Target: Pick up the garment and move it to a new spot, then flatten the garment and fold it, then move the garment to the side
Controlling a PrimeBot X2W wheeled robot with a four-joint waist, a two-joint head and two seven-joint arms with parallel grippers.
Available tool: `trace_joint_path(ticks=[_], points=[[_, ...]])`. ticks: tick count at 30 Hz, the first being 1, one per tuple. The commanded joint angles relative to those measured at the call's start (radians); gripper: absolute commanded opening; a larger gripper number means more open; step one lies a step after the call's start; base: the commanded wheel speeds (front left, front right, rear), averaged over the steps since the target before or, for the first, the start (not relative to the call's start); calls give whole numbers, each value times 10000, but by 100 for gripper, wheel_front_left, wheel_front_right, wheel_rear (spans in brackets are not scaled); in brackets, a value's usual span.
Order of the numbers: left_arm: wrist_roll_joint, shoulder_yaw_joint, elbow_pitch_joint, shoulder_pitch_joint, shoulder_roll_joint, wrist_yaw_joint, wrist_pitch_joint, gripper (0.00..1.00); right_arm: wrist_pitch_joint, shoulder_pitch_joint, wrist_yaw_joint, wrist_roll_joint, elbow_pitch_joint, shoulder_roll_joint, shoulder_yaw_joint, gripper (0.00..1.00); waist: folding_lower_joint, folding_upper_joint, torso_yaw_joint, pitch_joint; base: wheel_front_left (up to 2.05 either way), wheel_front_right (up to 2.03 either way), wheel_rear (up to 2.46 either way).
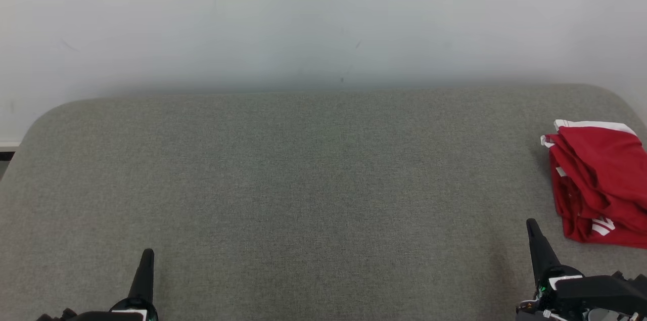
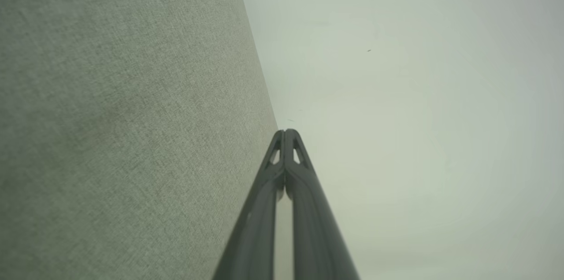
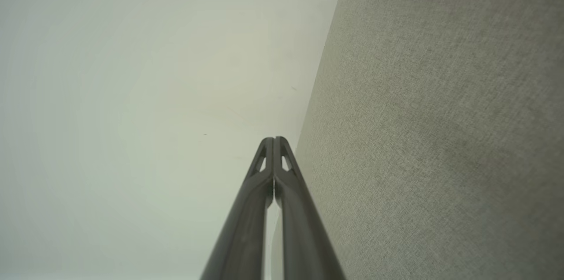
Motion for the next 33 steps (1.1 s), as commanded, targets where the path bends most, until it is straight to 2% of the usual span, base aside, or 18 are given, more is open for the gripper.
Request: trace_joint_path(ticks=[1, 25, 33], points=[[-260, 40, -9, -222, 44, -57, 51, 0, 63, -99, -16, 257, -22, -22, -27, 0, 0, 0, -3, 8, 0, 0, 0], [-1828, 106, 74, -507, 48, -87, 481, 0, 333, -329, -21, 2008, 14, -23, -80, 0, -1, 0, -50, 118, 0, 0, 0], [-1836, 106, 74, -513, 47, -87, 469, 0, 339, -327, -21, 1976, 17, -23, -75, 0, -1, 0, -52, 121, 0, 0, 0]])
